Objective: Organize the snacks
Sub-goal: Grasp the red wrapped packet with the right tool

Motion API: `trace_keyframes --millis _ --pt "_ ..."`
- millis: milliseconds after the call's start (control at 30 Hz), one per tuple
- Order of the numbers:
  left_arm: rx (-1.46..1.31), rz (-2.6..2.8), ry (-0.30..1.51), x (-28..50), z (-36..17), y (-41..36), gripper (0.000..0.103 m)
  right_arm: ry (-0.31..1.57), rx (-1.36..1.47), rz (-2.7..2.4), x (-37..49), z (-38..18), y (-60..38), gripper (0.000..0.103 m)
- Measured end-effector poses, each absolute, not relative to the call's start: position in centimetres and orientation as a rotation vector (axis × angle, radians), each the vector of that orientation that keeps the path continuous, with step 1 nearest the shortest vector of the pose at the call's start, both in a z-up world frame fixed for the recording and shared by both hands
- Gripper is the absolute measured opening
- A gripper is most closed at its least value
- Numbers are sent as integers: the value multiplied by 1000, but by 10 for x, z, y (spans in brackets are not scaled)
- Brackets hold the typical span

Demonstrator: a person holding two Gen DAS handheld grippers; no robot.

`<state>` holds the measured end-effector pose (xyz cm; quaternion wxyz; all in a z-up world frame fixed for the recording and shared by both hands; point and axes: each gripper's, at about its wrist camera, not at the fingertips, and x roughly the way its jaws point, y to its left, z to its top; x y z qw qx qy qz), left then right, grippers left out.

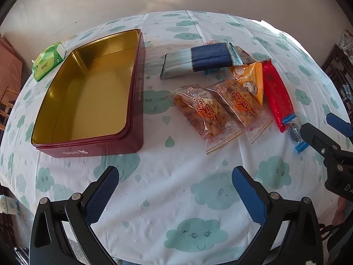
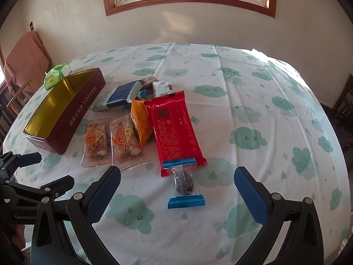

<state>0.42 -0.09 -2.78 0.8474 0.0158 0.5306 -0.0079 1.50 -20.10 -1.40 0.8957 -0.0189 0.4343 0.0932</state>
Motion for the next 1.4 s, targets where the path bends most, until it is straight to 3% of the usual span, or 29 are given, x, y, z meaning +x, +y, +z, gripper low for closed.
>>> trace_keyframes --millis 367,533,767,933,1100,1400 --pt "16 -23 1115 7 -27 -2 97 905 -68 231 42 -21 -199 85" --pt "9 -24 1120 11 -27 -4 94 929 -81 261 62 -31 -195 73" --pt "4 -46 1126 20 -24 -12 89 946 -73 287 79 -42 -193 71" --pt "10 -75 1129 25 -23 -21 89 956 -61 318 86 -47 -193 55" --pt "-10 -93 1151 32 -24 -26 85 957 -37 342 89 -48 -196 47" --pt "-81 -125 1194 52 -21 -34 76 966 7 246 89 -50 -228 45"
